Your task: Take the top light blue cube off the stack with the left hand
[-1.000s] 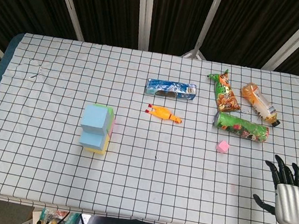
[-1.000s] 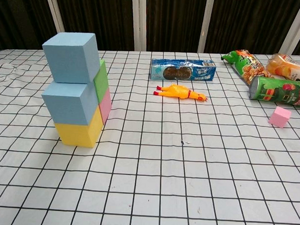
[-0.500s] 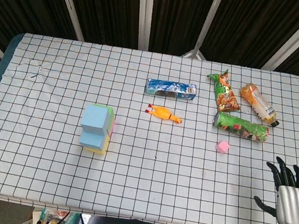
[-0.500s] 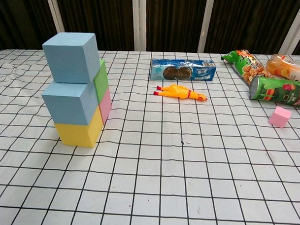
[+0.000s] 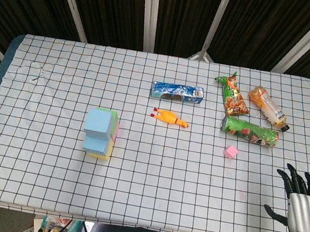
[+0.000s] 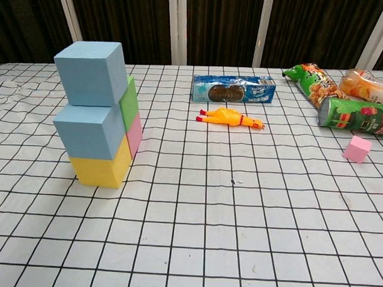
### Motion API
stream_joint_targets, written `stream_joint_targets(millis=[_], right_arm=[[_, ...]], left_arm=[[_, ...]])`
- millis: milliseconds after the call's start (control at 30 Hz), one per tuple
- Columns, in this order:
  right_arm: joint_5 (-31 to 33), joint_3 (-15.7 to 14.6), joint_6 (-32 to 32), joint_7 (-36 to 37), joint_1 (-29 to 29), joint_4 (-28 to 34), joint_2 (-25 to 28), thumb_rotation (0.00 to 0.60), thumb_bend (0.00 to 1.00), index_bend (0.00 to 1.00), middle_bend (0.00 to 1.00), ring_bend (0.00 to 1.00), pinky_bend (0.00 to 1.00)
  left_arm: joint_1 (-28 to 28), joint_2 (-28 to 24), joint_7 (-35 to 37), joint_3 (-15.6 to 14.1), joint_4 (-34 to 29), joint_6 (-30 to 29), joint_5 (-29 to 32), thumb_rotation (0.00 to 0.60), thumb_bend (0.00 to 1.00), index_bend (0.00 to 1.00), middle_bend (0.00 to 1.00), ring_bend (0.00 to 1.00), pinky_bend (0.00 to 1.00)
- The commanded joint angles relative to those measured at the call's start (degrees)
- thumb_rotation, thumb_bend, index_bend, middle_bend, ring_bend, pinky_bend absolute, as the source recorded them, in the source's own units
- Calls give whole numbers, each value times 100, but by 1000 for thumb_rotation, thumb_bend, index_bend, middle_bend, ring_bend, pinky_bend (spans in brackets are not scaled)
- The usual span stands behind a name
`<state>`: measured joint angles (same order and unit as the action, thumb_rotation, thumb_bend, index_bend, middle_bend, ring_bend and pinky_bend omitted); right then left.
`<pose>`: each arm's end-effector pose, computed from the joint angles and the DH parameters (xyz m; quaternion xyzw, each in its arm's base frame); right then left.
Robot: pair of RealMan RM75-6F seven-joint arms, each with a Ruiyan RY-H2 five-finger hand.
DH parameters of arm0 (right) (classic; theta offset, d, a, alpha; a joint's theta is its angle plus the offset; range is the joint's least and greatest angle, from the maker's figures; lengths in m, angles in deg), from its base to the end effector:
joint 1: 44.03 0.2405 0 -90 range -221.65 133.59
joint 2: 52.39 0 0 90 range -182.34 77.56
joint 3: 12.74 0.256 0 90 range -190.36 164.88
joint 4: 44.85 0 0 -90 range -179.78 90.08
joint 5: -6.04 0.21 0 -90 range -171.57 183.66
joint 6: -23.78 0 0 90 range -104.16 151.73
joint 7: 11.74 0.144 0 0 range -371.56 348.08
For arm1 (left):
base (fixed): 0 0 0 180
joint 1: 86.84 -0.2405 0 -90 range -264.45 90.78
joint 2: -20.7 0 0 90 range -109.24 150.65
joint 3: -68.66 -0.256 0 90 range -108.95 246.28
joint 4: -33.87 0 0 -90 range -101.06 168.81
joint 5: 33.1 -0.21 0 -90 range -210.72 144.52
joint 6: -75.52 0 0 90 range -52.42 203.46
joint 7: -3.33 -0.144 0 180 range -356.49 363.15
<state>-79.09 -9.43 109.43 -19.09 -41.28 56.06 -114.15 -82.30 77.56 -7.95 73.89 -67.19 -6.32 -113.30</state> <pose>-0.2911 -0.1696 0.1620 0.5878 -0.3909 0.3754 0.6007 -0.3022 0.1854 0.1876 -0.6027 -0.3652 -0.3168 0.6349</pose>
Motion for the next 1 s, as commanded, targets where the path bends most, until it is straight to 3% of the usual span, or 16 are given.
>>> stream_joint_targets(millis=[33,300,467,667,1000], right_arm=[[13,-3,-27,-37,10,20,-4,600,0,198,74,167,23],[56,6,-36,-72,6,39,2,600,0,198,74,167,23],[77,17,-39,-52,5,41,17,600,0,198,74,167,23],[94,23,-48,-44,6,46,31,600,0,198,75,167,23],[126,40,-47,27,-1,46,74,600,0,198,74,167,23]], left_arm=[[586,-598,-94,329,-599,866,560,600,72,35,51,0,158],[1899,-1582,-225,858,-1681,2822,1980,600,15,7,32,0,82],[2741,-1776,-807,958,-1989,3502,3092,600,0,2,24,0,58],[3724,-1625,-1336,935,-2214,3771,4271,600,0,1,25,0,57],[5064,-881,-2318,661,-2384,3192,5581,600,0,0,36,0,62]])
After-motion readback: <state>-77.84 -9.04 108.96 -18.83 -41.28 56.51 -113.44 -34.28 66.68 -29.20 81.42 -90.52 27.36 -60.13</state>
